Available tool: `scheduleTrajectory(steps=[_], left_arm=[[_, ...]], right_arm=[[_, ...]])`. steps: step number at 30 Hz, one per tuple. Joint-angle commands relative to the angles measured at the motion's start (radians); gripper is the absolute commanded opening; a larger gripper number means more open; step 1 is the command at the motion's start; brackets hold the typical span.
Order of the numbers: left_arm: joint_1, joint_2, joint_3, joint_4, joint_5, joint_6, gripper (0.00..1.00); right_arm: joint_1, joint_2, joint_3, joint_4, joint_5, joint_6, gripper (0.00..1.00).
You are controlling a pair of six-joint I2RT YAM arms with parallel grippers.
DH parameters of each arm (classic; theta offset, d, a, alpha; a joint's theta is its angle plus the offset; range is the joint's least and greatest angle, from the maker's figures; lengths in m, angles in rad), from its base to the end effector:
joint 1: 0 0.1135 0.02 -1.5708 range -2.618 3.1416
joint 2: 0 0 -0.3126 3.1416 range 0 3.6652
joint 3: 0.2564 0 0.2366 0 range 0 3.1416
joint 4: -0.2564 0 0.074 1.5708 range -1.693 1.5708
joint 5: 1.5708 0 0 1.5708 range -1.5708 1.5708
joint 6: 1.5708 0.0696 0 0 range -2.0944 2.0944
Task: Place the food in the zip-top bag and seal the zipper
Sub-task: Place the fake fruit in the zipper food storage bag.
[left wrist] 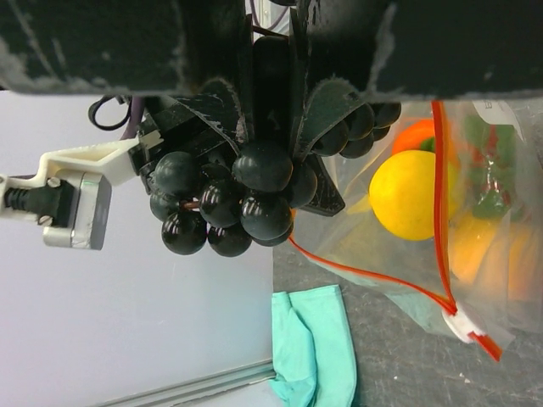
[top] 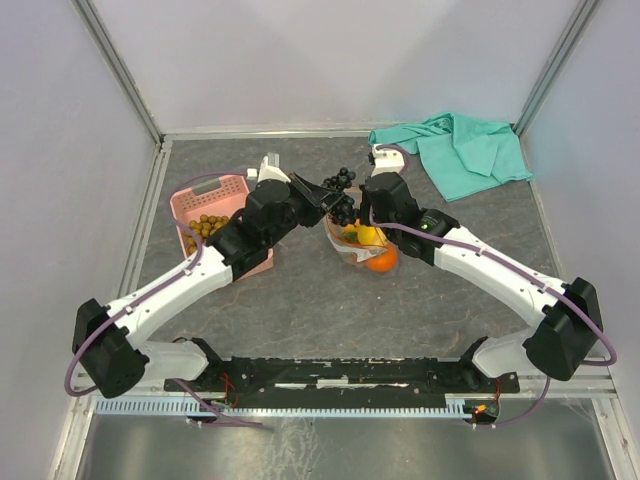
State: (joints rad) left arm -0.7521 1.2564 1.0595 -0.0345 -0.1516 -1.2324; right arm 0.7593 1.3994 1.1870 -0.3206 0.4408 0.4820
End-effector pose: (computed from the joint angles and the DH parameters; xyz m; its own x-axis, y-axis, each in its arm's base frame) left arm 0.2252 -0.1963 0.3921 -0.5914 -0.7236 -0.3558 0.0306 0.4208 -0.9066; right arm 0.2533 0.1994 0.3623 -0.4916 0.1114 -0.8637 -0.1446 0.9676 0.2072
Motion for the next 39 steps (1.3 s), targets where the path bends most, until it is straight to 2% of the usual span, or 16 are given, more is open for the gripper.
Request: scheduleTrajectory(steps=[1,12,19,23,26,32,36,39], left_arm=[[-0.025,0.010,-0.012,0.033,-0.068,-0.049,0.03],[-0.042,0.047,-0.043,-0.136,-0.074,-0.087,0.03],[-0.044,0.161,0.077,-0.264,-0.012,-0.067,0.04],[-0.049,0.197,0.119,-0.266,-0.019,-0.045,0.19],[-0.047,0.209,0.147,-0.278,-0.085,-0.006,0.29],[-0.042,0.254,0.220,-0.317,-0.214,0.077,0.36],[-0.040,0.288,0.257,-0.355,-0.205,0.103,0.40],[-0.040,0.285,0.250,-0.359,-0.196,0.114,0.49]], right_arm=[[0.003,-0.031,0.025,0.046,0.000,0.012,0.02],[0.003,-0.053,0.046,0.042,0.042,-0.034,0.01],[0.003,-0.052,0.044,0.046,-0.026,-0.041,0.01],[0.003,-0.049,0.037,0.050,-0.068,-0.039,0.02],[0.003,-0.052,0.030,0.048,-0.086,-0.039,0.02],[0.003,-0.069,0.016,0.037,-0.105,-0.038,0.01],[0.003,-0.081,0.012,0.026,-0.099,-0.039,0.02],[0.003,-0.093,0.010,0.019,-0.086,-0.045,0.02]])
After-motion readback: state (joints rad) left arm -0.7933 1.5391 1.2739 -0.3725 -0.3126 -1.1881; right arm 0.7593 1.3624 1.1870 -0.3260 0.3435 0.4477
